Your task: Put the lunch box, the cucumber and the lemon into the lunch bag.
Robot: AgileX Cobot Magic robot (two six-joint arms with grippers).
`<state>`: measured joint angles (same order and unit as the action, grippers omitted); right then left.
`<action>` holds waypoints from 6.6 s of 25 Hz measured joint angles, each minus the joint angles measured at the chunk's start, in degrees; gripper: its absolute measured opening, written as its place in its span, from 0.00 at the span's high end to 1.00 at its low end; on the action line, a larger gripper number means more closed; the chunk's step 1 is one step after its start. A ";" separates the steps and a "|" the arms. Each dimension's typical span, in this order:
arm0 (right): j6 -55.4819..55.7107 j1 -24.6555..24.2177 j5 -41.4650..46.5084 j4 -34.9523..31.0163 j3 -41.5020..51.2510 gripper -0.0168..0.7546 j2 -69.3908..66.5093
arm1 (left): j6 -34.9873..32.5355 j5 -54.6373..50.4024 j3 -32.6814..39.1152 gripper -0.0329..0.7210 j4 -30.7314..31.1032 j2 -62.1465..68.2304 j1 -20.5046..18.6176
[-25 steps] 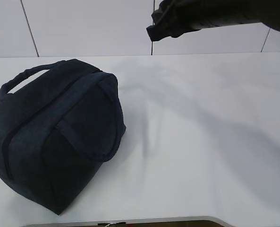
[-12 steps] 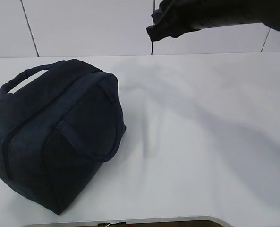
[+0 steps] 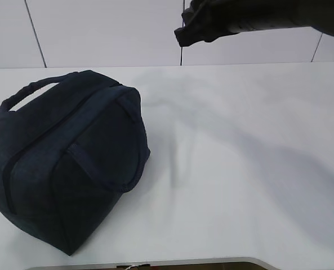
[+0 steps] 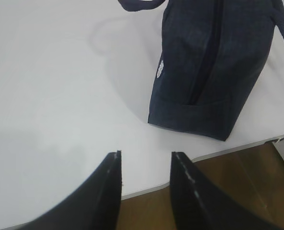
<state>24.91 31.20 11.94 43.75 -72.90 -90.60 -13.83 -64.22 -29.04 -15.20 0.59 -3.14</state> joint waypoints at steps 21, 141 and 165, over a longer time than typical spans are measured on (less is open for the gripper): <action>-18.88 1.22 3.05 -22.33 0.00 0.66 0.00 | 0.00 0.00 0.00 0.64 0.00 0.00 0.00; -31.38 2.61 53.23 -38.37 44.20 0.66 91.47 | 0.00 0.00 0.00 0.64 0.00 0.00 0.00; -31.48 -20.11 53.32 -38.28 44.20 0.66 91.47 | 0.00 0.00 0.00 0.64 -0.09 0.00 0.81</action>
<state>-6.56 11.09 65.26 5.47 -28.69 0.87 -13.83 -64.22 -29.04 -15.29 0.59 -2.33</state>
